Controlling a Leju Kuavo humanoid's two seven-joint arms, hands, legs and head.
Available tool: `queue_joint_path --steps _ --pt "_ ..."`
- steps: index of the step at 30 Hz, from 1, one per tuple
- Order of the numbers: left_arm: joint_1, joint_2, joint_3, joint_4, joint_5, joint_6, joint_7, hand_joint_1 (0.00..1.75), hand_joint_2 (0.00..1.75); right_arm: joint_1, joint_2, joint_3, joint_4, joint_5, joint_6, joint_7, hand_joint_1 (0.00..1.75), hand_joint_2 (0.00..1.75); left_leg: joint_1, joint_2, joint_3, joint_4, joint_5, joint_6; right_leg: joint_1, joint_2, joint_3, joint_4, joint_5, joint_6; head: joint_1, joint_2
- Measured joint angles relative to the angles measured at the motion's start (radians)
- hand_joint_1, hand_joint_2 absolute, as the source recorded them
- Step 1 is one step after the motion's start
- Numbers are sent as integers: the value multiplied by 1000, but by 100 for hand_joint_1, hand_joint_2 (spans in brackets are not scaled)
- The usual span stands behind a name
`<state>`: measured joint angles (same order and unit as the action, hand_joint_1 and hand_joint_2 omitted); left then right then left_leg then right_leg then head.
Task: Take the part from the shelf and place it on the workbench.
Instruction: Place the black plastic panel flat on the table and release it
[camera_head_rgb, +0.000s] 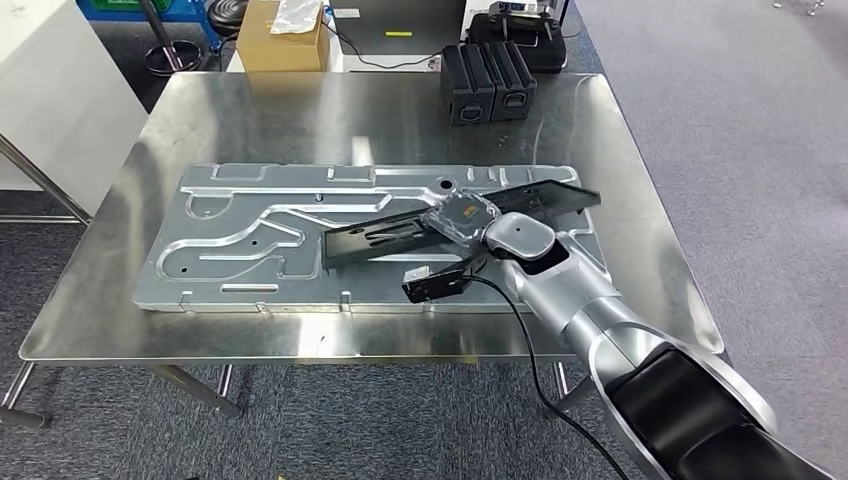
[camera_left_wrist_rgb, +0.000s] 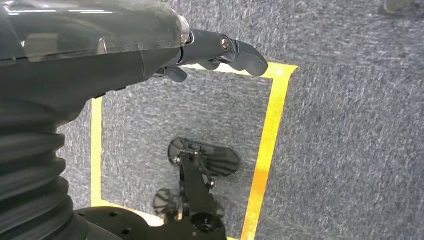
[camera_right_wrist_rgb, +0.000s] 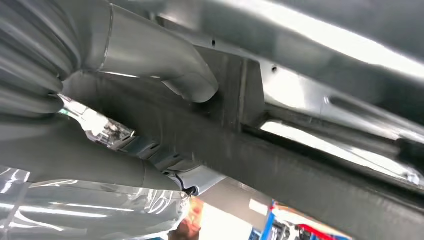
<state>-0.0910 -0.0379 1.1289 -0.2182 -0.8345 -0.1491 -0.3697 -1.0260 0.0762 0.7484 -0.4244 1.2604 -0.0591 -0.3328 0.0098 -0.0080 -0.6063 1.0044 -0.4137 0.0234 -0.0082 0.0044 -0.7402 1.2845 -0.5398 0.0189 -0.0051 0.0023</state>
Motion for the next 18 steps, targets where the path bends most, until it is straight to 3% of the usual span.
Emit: queue_joint_path --steps 2,4,6,9,13,14,15,18 --pt "1 -2 -1 0 -7 -2 -5 0 175 -1 11 6 15 -7 3 19 0 0 0 -2 5 4 -7 -5 0 -1 59 -136 77 -7 0 0" --pt "-2 -4 -2 0 -16 -2 -5 0 175 0 22 7 29 -18 8 38 0 0 -4 -2 6 9 -13 -14 6 -2 107 -242 116 -16 0 0" --pt "-5 -5 -5 0 -26 5 4 0 175 4 30 8 42 -28 14 52 0 0 -6 0 7 8 -15 -22 10 0 113 -261 116 -22 -1 0" --pt "-6 -6 -9 0 -35 13 14 0 175 7 34 8 58 -39 18 60 0 0 -5 1 -2 34 -38 -35 1 0 121 -272 121 -37 -3 0" --pt "-8 -8 -10 1 -40 15 22 0 0 12 37 6 73 -67 20 68 0 0 2 2 -107 262 -143 -50 0 0 127 -276 120 -49 -8 0" --pt "-8 -8 -10 1 -42 16 23 0 0 17 36 1 76 -86 16 64 0 0 4 2 -124 290 -145 -52 1 0 127 -275 119 -49 -8 0" --pt "-9 -8 -10 1 -43 16 24 0 0 20 35 -8 78 -112 8 55 0 0 5 2 -120 277 -126 -53 0 1 127 -272 117 -48 -8 0" --pt "-14 -8 -10 1 -43 13 26 0 0 25 33 -66 72 -214 -40 -6 0 0 7 3 -35 92 -33 -51 0 3 125 -257 107 -39 -8 0"
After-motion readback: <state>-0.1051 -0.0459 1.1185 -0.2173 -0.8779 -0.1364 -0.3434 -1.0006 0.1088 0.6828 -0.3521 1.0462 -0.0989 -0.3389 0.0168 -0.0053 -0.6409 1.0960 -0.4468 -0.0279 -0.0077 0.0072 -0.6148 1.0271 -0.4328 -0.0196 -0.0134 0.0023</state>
